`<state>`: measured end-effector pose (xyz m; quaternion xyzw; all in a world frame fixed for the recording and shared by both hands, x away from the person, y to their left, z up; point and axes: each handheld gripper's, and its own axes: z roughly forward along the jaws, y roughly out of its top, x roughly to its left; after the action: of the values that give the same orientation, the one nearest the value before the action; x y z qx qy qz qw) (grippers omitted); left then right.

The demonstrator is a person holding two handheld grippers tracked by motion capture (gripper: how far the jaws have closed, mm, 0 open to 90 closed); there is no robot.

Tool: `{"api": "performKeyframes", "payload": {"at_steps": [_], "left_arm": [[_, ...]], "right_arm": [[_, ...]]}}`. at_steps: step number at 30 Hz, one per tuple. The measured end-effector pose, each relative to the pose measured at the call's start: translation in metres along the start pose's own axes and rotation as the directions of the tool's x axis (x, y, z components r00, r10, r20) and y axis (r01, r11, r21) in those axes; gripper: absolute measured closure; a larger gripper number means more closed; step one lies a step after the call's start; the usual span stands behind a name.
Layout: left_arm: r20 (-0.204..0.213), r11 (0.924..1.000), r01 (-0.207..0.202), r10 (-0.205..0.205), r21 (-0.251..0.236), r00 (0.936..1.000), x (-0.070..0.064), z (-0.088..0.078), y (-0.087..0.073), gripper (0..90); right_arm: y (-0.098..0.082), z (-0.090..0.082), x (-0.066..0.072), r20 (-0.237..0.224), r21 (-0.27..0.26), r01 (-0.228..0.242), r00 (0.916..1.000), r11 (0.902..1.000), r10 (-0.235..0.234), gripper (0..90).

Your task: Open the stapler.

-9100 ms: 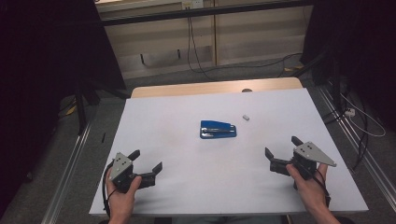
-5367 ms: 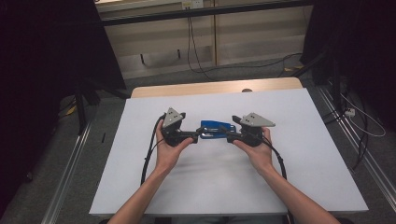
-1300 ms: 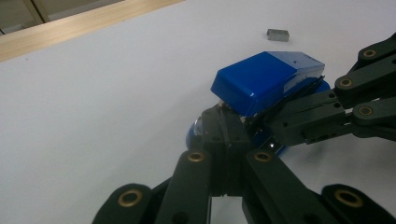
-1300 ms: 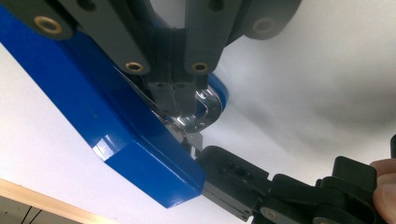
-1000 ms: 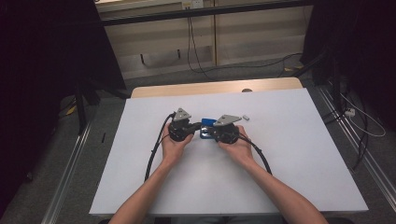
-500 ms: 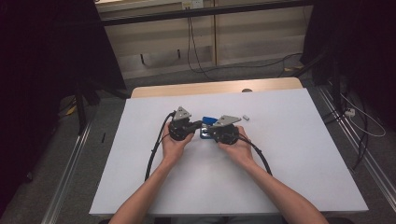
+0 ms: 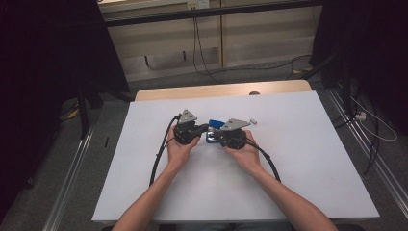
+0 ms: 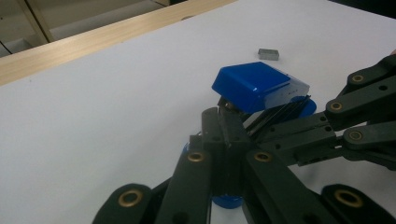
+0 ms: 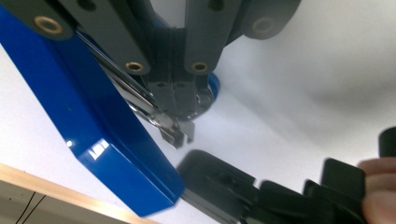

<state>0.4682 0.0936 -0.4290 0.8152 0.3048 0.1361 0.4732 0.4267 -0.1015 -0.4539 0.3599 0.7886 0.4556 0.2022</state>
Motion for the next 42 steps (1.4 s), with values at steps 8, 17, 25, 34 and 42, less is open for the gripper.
{"api": "performKeyframes", "payload": {"at_steps": [8,17,25,34,42], "left_arm": [[-0.003,1.0000,-0.001,0.001,-0.008,1.0000,-0.002,-0.001,0.002,90.0],[-0.004,0.9999,-0.006,0.006,-0.014,1.0000,-0.003,-0.002,0.004,90.0],[-0.006,1.0000,0.010,-0.010,0.002,0.9999,-0.002,0.002,0.001,90.0],[0.005,0.9996,-0.013,0.013,0.023,0.9999,-0.008,0.011,0.002,90.0],[-0.016,0.9970,-0.056,0.057,0.053,0.9982,-0.010,0.015,0.000,90.0]], "right_arm": [[0.002,0.000,0.001,0.030,-0.013,-0.007,0.9995,0.9999,0.008,90.0],[0.004,-0.002,-0.001,0.077,-0.042,0.000,0.9970,0.9991,0.003,90.0],[0.005,-0.004,-0.001,0.095,-0.048,0.002,0.9955,0.9989,0.002,90.0],[0.005,-0.004,-0.002,0.095,-0.054,-0.007,0.9954,0.9985,0.013,90.0],[0.005,-0.003,-0.001,0.102,-0.059,-0.012,0.9947,0.9982,0.018,90.0]]}}
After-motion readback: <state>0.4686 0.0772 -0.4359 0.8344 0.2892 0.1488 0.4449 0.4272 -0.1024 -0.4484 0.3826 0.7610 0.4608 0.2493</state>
